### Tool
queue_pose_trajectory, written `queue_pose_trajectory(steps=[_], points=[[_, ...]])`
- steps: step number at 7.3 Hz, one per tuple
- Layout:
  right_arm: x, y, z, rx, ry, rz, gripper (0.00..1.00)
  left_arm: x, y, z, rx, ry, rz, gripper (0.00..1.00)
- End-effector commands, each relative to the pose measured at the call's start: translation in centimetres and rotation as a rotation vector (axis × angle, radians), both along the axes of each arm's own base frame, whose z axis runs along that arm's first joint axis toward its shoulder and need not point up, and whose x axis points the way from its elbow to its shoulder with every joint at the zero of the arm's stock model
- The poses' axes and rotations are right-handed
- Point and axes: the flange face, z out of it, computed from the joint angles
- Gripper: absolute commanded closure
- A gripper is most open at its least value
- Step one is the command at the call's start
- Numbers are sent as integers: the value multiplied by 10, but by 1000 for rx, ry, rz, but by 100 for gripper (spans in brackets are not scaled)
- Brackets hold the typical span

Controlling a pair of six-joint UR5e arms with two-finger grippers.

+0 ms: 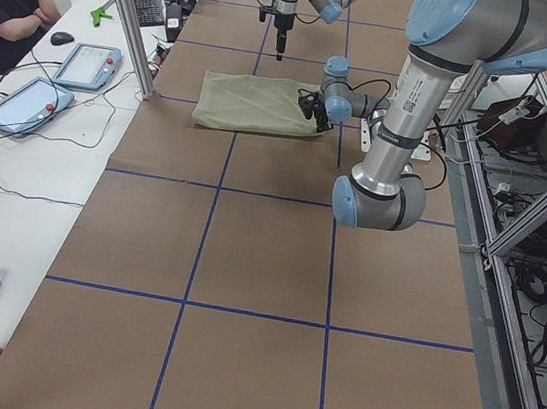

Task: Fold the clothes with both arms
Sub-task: 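Move both grippers to the shirt's near edge, nearest the robot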

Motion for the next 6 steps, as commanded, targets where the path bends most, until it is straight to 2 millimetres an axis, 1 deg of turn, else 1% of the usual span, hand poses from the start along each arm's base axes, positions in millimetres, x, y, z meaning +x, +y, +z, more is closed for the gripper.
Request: queue_pose_trajectory(steps=[1, 2, 3, 4, 5, 6], points=[[1, 1, 2, -9, 1, 4, 0, -4, 2, 1, 11, 1, -7, 100], [1, 4, 0, -45, -7, 25, 0, -6, 6, 0, 32, 0, 8, 100], [-13, 24, -7, -99, -24, 37, 0, -12, 9, -9, 79, 16, 40, 100], [-30, 49, -14, -182, -36, 71, 0, -20, 12, -17, 97, 21, 50, 100], [-44, 93, -9, -271, -33, 97, 0, -27, 14, -27, 104, 40, 52, 100], [-59, 125, -12, -289, -31, 119, 0, -26, 16, -28, 105, 43, 56, 100]])
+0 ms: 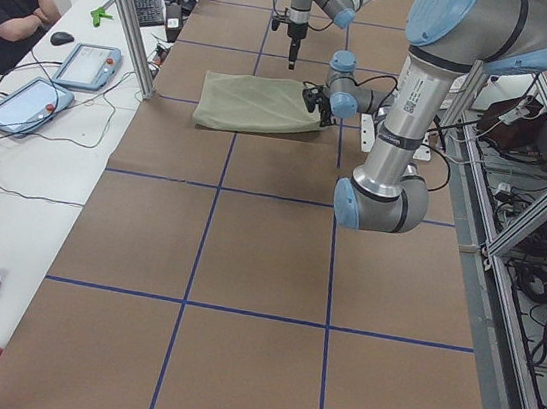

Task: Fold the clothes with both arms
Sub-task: 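Move both grippers to the shirt's near edge, nearest the robot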

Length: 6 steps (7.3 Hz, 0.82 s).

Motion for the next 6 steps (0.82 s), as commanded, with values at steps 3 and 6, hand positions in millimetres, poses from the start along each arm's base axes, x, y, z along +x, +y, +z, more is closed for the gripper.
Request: queue_pose_trajectory(steps=[3, 6], points=[[-71, 125, 14, -203, 129, 157, 0, 1, 4, -1, 7, 4, 13, 100], [-88, 137, 22, -266, 176, 258, 0, 2, 5, -3, 8, 10, 15, 100]])
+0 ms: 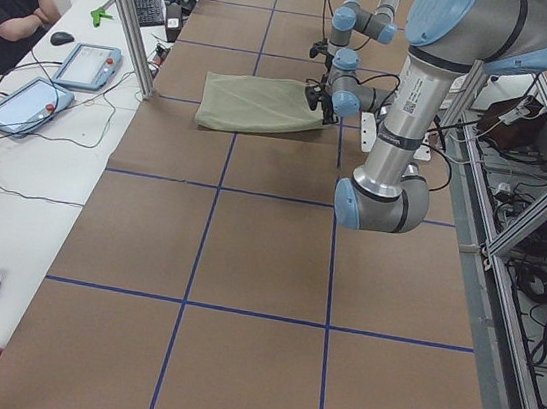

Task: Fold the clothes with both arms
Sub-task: 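Grasp the near corners of the shirt with both grippers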

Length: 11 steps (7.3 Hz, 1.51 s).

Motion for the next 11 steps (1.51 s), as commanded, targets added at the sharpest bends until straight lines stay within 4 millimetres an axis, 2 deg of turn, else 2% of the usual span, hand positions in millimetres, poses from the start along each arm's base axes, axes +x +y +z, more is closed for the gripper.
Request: queue_pose_trajectory(steps=[1, 3, 11], points=[[-11, 2, 6, -1, 28, 46, 0, 3, 3, -1, 0, 4, 7, 100], [-13, 2, 14, -3, 38, 46, 0, 3, 6, -4, 1, 10, 12, 100], [-21, 9, 22, -7, 56, 31, 0, 1, 6, -9, 4, 21, 12, 100]])
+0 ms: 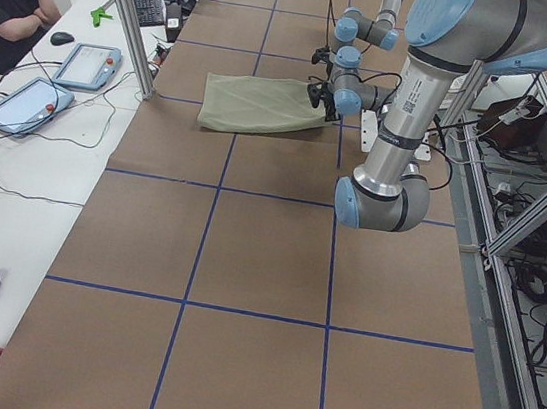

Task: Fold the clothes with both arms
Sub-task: 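Grasp the near corners of the shirt with both grippers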

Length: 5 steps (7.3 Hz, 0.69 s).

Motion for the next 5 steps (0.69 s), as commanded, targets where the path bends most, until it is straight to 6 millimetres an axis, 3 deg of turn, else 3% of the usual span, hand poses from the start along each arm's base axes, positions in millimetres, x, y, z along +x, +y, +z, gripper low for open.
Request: queue_pose_trajectory(steps=[1, 2, 4, 5], points=[[-2, 2, 3, -1, 6, -5, 0, 0, 0, -1, 1, 2, 0, 100], [-3, 2, 4, -2, 9, -5, 1, 0, 0, -1, 1, 2, 0, 100], [-3, 2, 0, 1, 1, -6, 62, 0, 0, 0, 0, 1, 0, 100], [-3, 2, -3, 3, -5, -7, 82, 0, 0, 0, 0, -1, 0, 100]])
